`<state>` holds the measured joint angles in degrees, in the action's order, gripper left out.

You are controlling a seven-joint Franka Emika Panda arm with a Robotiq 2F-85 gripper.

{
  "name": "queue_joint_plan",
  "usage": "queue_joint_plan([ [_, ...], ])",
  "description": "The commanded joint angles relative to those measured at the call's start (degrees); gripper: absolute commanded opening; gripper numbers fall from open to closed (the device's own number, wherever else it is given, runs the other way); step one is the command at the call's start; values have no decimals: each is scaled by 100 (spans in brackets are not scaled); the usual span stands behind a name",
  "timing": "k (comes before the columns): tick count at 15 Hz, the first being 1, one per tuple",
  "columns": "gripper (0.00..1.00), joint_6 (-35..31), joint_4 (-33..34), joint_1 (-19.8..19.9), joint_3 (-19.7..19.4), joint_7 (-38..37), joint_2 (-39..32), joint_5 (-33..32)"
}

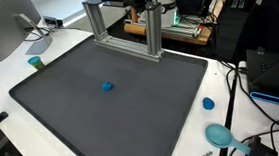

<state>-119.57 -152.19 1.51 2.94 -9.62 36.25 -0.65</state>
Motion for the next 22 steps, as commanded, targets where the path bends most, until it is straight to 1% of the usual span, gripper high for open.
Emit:
queue_joint_plan([
  [1, 29, 87, -7, 11, 36, -76, 126, -4],
  [2, 23, 75, -3, 25, 20, -83, 130, 14],
  [3, 21, 62, -1, 16, 20, -85, 121, 38],
  [5, 21, 18, 33, 15, 21, -87, 79, 41],
  [7, 21, -198, 158, 31, 35, -180, 1, 78],
  [9, 21, -648, 414, 105, 195, -465, -168, -24],
  [12, 21, -1275, 1099, 286, 469, -934, -920, -283],
  [14, 21, -1595, 1583, 554, 722, -1432, -1470, -684],
  [15, 21, -1387, 1874, 634, 781, -1579, -1740, -865],
  [16, 21, -1105, 2015, 500, 675, -1334, -1845, -821],
  [17, 46, -1402, 1434, 366, 570, -1307, -1337, -684],
  [19, 46, -1299, 1768, 347, 534, -1312, -1770, -727],
  [22, 46, -1260, 1903, 335, 521, -1313, -1931, -741],
])
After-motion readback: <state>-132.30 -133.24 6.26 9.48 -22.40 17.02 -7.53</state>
